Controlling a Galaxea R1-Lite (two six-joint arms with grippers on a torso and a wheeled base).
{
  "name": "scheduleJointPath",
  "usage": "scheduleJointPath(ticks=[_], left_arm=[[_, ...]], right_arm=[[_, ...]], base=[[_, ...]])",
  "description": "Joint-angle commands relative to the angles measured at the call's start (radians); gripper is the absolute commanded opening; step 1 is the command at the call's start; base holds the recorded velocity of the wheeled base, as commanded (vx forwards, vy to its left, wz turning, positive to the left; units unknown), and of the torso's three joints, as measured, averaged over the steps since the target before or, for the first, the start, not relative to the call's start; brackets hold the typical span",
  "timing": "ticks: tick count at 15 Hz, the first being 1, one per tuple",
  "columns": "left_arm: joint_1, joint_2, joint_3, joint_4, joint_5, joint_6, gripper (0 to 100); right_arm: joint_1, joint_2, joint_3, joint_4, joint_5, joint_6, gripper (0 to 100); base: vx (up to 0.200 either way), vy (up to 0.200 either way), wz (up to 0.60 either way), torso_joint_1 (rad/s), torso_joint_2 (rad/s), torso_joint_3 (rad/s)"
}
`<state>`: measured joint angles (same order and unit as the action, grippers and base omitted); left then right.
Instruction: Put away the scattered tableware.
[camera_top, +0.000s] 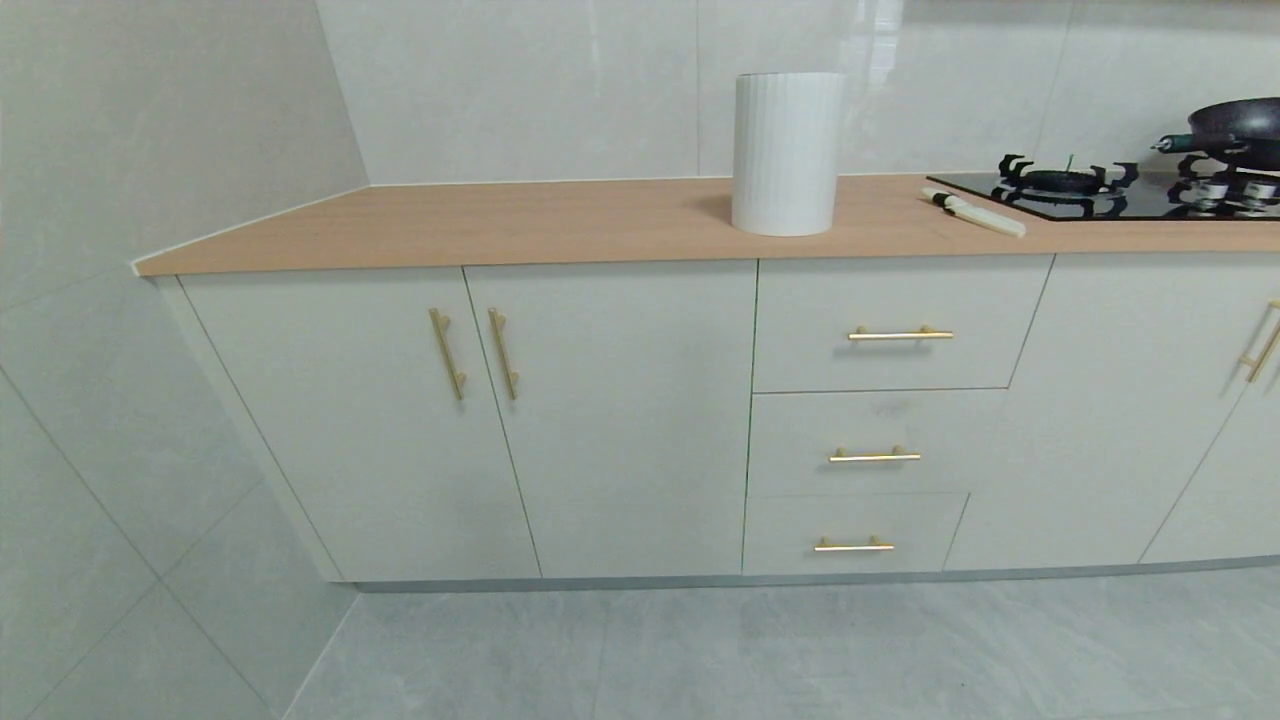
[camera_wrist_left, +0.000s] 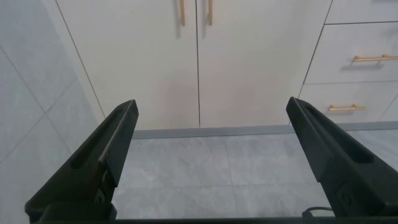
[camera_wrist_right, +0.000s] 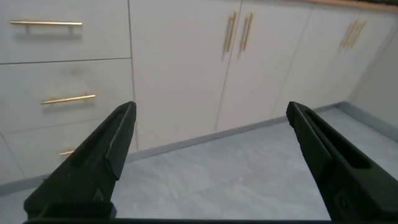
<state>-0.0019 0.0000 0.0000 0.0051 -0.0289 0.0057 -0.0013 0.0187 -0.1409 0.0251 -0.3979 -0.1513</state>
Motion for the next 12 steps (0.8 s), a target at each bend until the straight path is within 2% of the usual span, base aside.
scheduleJointPath(ticks=[1, 2, 4, 9, 12], left_arm=[[0.000, 0.000, 0.000, 0.001, 0.001, 0.000, 100], [0.000, 0.000, 0.000, -0.001, 0.000, 0.000, 100], [0.000, 0.000, 0.000, -0.001, 0.000, 0.000, 100], [0.000, 0.000, 0.000, 0.001, 0.000, 0.000, 100], [0.000, 0.000, 0.000, 0.001, 0.000, 0.000, 100]], right_arm=[[-0.003, -0.019, 0.141, -0.096, 0.174, 0.099, 100], [-0.005, -0.019, 0.141, -0.068, 0.235, 0.176, 100], [-0.003, -0.019, 0.139, -0.025, 0.326, 0.199, 100], [-0.002, -0.017, 0.139, -0.022, 0.376, 0.121, 100], [-0.002, -0.019, 0.141, -0.024, 0.375, 0.134, 100]], base=[[0.000, 0.000, 0.00, 0.000, 0.00, 0.000], [0.000, 0.000, 0.00, 0.000, 0.00, 0.000], [0.000, 0.000, 0.00, 0.000, 0.00, 0.000], [0.000, 0.000, 0.00, 0.000, 0.00, 0.000], [0.000, 0.000, 0.00, 0.000, 0.00, 0.000]])
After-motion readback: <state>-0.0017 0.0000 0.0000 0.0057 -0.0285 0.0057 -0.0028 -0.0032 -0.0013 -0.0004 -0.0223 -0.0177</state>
